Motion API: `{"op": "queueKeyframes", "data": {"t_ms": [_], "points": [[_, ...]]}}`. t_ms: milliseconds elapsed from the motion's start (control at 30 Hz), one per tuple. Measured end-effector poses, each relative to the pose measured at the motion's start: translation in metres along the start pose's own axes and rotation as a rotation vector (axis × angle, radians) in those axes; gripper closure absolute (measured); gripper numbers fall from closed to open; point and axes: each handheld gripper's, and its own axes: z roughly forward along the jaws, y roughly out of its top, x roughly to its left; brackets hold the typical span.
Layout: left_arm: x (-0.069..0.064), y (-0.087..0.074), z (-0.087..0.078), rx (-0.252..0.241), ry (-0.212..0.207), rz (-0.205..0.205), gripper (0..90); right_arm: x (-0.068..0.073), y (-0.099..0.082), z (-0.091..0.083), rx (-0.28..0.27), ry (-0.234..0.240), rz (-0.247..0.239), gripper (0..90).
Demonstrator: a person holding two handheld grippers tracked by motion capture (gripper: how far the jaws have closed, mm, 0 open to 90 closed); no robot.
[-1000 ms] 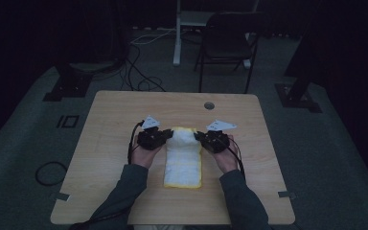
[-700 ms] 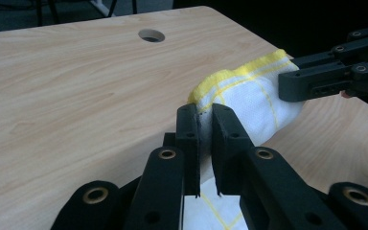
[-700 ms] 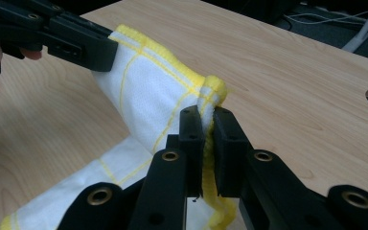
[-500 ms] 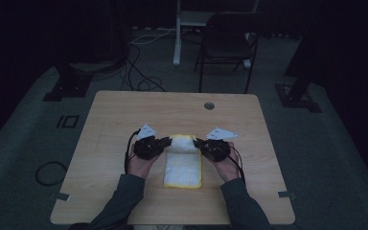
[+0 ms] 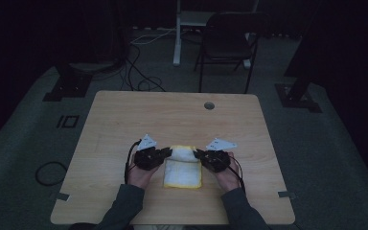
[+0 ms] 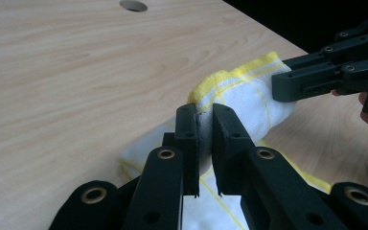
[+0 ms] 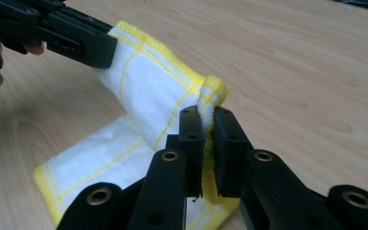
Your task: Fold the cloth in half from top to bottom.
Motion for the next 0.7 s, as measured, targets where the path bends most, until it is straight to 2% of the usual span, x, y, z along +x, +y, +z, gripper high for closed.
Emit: {"op": "queueKeyframes", "data": {"t_ms": [267, 400, 700], "points": [[-0.005, -0.013, -0.001, 0.013, -0.009, -0.007, 82.3, 0.007, -0.014, -0.001, 0.009, 0.01, 0.021, 84.0], [-0.004, -0.02, 0.0, 0.024, -0.013, -0.024, 82.1, 0.011, -0.02, -0.001, 0.017, 0.01, 0.02, 83.8], [-0.008, -0.03, -0.001, 0.039, -0.014, -0.023, 81.7, 0.015, -0.03, -0.001, 0.028, 0.014, 0.032, 83.8]]}}
